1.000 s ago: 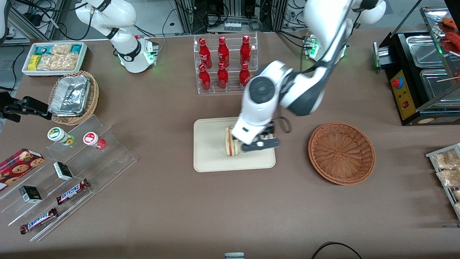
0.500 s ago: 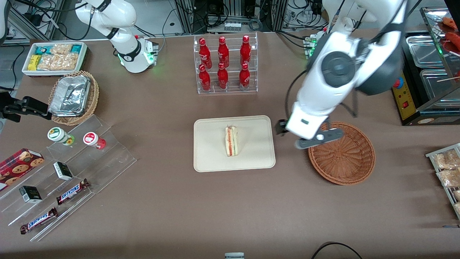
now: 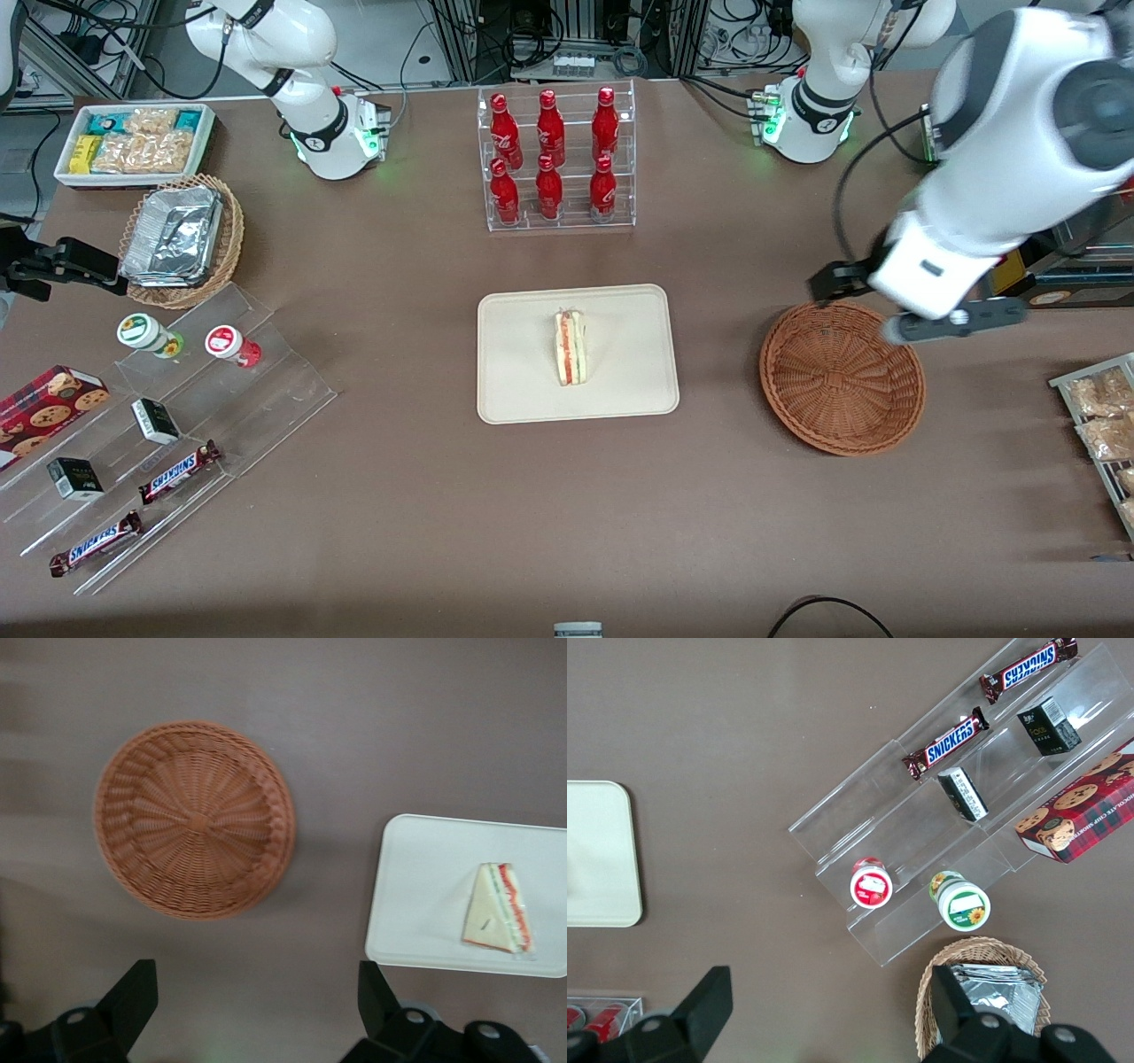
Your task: Place sandwich from basket to tray
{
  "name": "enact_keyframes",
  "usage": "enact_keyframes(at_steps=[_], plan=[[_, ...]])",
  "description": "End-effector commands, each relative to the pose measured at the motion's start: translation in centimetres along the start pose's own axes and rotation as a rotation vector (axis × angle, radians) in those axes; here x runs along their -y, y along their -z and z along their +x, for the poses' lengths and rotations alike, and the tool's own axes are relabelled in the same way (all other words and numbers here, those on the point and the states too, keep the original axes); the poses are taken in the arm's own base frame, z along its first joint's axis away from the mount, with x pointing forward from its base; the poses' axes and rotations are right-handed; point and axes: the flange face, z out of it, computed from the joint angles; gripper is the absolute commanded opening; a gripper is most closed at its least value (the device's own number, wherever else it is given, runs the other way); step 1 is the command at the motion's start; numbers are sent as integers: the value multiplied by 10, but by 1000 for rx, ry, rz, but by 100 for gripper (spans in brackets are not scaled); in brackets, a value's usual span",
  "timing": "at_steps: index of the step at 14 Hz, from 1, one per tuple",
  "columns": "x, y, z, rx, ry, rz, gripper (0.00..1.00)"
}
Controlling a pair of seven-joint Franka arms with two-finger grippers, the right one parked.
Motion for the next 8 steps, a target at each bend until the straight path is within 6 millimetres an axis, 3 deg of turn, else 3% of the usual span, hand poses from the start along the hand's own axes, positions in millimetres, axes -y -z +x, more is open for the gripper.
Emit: enact_keyframes(at_steps=[1, 6, 8], plan=[[41, 13, -16, -7, -51, -4, 100], [74, 21, -45, -25, -87, 46, 100], [96, 23, -46, -26, -85, 49, 100]])
